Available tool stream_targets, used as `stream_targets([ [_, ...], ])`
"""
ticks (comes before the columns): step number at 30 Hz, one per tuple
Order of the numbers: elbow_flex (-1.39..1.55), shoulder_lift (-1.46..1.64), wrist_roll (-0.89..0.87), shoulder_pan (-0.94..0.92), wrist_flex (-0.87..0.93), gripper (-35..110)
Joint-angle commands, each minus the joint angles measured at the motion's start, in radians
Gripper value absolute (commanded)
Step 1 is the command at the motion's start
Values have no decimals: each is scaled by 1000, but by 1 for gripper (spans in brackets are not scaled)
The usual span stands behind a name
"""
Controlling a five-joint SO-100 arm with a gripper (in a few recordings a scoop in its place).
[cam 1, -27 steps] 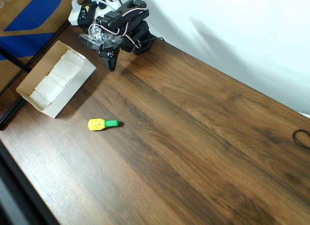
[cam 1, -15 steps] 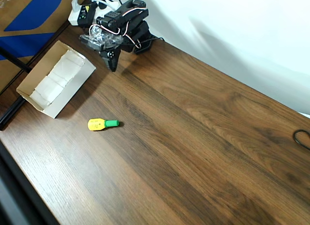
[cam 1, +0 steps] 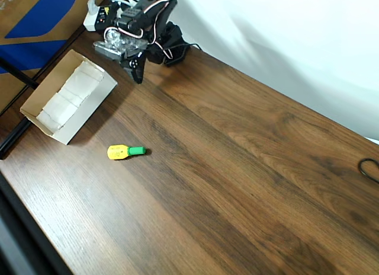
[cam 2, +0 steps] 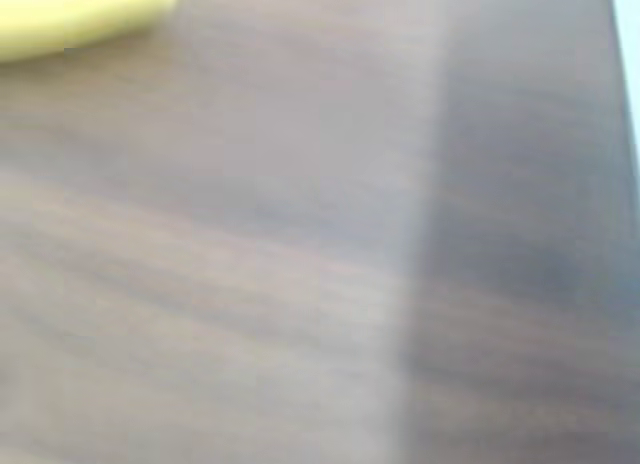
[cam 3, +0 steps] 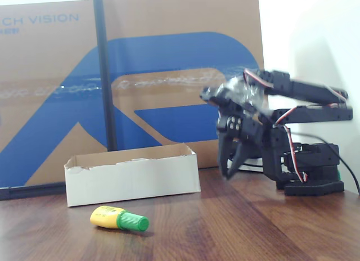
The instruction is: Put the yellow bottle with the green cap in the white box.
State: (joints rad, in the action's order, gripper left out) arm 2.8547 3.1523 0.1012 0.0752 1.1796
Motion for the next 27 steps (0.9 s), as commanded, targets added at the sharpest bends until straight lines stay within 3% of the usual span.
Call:
stream_targets([
  [1,-75,37,12,37,-8,0],
  [20,-301,-311,-26,34,-21,1],
  [27,-362,-492,-48,173,-58,2],
])
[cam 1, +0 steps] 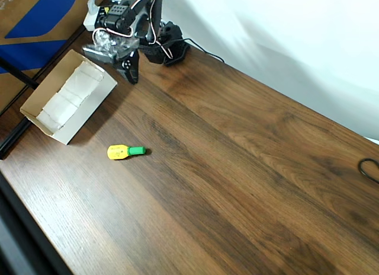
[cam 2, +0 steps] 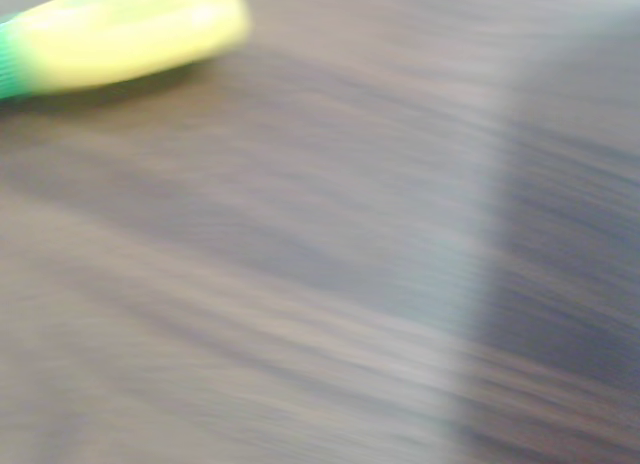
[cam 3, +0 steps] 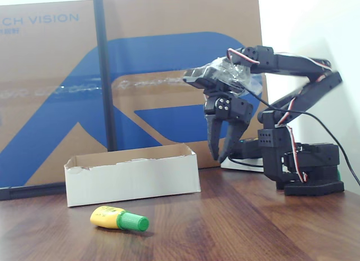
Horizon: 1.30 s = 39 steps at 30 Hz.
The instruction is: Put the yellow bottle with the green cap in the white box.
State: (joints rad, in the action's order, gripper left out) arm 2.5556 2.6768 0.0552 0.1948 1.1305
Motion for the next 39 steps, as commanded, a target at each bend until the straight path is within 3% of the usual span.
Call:
stream_targets([
  [1,-75,-43,-6,75,-15,2],
  [6,-133,-155,-14,84,-52,3],
  [16,-186,-276,9,-75,-166,3],
  [29,-442,-522,-38,141,-129,6],
  [39,-637,-756,-43,66,-218,8],
])
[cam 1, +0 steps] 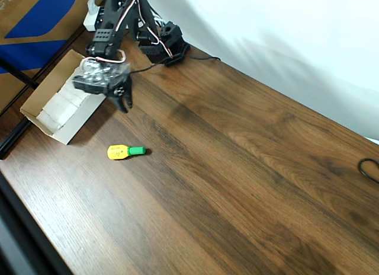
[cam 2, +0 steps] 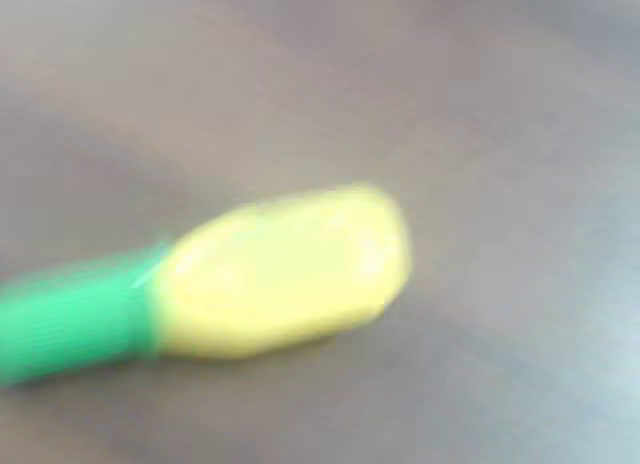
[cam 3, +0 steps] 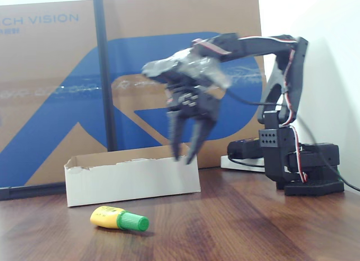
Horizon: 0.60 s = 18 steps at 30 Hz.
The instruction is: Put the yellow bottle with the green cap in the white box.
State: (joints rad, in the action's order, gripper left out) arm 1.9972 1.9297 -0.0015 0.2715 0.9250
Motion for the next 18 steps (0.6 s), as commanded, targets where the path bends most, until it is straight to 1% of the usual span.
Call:
stream_targets([
  [1,-94,-32,15,-23,-23,8],
  [8,-206,-229,12,-71,-120,10],
  [12,-325,-353,-18,-52,-87,10],
  [18,-442,-451,2,28,-25,14],
])
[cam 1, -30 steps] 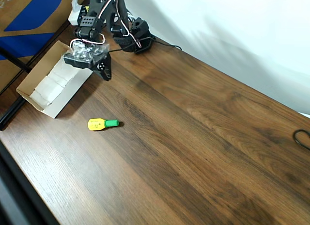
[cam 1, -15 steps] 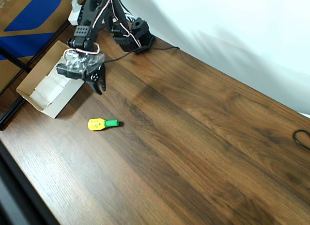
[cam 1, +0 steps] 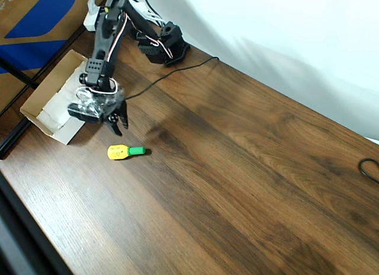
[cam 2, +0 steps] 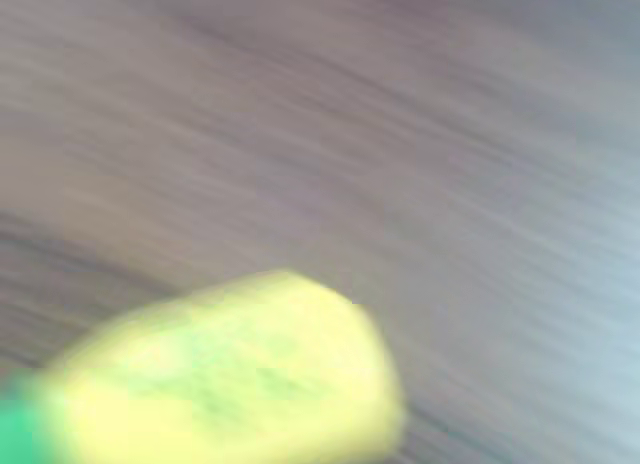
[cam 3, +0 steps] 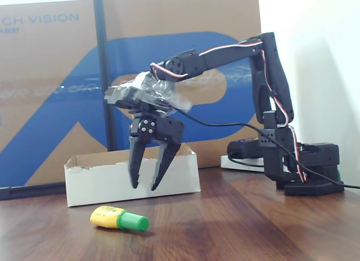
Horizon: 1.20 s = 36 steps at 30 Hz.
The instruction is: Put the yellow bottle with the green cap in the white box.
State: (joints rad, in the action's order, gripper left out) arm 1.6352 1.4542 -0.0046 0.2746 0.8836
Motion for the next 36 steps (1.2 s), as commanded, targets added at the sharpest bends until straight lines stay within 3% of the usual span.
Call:
stream_targets([
  [1,-91,15,5,37,26,16],
  [13,-255,-127,25,138,80,25],
  [36,-491,-393,51,44,81,25],
])
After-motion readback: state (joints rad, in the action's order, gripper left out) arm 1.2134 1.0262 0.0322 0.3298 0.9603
